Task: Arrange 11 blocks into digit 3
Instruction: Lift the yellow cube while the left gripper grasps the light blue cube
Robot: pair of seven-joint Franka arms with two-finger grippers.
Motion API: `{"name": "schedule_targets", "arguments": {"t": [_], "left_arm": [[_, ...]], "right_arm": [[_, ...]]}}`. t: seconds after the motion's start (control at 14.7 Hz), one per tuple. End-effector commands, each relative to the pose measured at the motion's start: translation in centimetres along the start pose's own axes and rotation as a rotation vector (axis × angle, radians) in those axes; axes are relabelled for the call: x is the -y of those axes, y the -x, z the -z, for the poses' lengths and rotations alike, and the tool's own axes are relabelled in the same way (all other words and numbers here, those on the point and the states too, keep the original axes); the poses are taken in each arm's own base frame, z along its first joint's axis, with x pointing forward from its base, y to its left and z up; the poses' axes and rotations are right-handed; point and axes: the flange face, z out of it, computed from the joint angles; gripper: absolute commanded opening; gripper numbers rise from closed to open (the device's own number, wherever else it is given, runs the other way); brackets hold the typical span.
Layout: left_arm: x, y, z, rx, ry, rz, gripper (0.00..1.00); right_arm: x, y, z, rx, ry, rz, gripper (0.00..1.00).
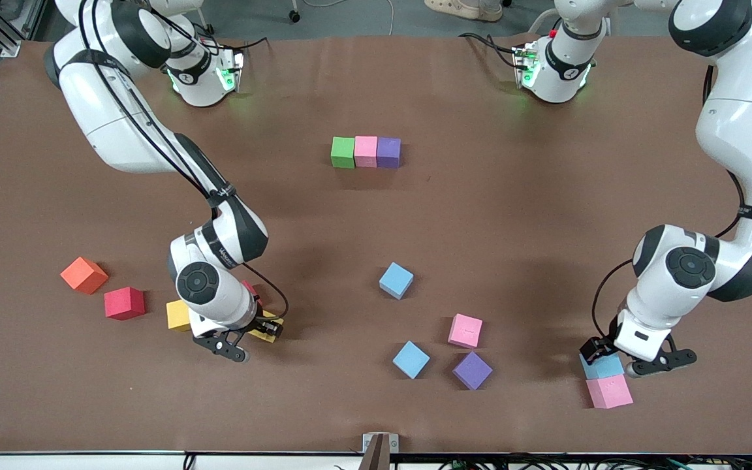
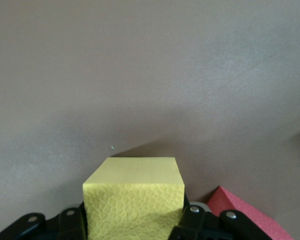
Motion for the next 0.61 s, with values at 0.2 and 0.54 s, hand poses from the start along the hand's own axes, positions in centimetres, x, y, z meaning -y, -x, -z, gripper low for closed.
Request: {"name": "schedule_targets", "arguments": {"t": [0.2, 0.54], "left_arm": [[1.5, -0.6, -2.5, -0.043, 0.006, -0.028, 1.00], [2.0, -0.2, -3.6, -0.054, 0.017, -0.035, 0.99]], "right_arm": [[4.2, 3.0, 5.0, 0.004, 0.010, 0.051, 0.36], [9.2, 9.1, 7.2, 0.030, 0.039, 0.018, 0.20]]}}
